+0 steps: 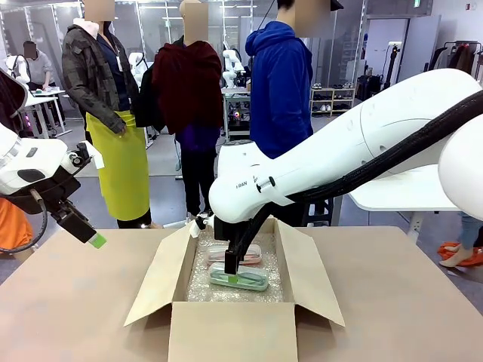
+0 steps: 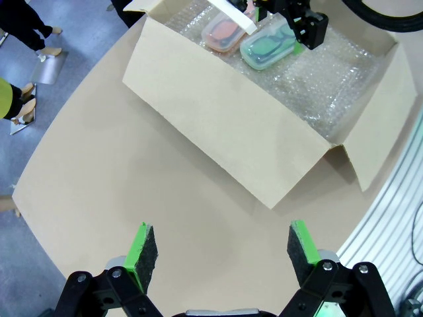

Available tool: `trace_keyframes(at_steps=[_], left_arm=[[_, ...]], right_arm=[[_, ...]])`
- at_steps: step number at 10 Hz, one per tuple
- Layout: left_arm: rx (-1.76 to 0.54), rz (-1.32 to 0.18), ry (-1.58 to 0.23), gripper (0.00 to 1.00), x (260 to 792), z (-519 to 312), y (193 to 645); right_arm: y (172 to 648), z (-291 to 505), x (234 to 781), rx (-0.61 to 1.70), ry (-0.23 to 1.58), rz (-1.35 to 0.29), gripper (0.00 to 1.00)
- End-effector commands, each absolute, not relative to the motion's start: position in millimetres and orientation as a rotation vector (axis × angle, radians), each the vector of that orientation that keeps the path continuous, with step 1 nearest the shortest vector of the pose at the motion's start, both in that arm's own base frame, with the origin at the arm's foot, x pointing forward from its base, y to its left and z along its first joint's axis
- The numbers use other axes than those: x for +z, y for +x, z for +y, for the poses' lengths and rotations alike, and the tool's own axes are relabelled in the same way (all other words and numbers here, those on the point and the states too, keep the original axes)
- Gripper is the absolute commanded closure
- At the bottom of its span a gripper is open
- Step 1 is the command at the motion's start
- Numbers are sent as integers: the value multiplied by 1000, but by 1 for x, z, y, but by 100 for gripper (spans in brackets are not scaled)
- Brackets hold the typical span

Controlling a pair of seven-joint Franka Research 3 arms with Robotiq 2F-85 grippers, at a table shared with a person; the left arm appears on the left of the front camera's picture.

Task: Pack the glasses set securely to prepare it for shipping.
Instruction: Position the Package Box on the left side of the table.

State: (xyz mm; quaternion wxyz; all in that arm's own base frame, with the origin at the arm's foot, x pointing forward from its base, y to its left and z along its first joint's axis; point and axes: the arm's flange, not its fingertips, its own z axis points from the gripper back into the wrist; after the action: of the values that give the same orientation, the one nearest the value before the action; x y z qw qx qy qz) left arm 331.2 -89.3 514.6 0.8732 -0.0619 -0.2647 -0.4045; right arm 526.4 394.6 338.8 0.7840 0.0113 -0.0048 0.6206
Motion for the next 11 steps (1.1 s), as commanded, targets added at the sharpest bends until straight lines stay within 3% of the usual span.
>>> trace_keyframes(at_steps=[1, 3, 6, 11], left_arm=[[-850, -555, -123, 0, 515, -87, 331], [-850, -555, -123, 0, 515, -87, 331], [-850, -555, -123, 0, 515, -87, 331], [-850, -555, -123, 0, 515, -87, 331]], right_arm=[[526, 395, 339, 1339, 24, -10, 4], [501, 386, 387, 1318, -8, 10, 0], [482, 373, 413, 1220, 10, 2, 0], [430, 250, 475, 815, 63, -213, 0]])
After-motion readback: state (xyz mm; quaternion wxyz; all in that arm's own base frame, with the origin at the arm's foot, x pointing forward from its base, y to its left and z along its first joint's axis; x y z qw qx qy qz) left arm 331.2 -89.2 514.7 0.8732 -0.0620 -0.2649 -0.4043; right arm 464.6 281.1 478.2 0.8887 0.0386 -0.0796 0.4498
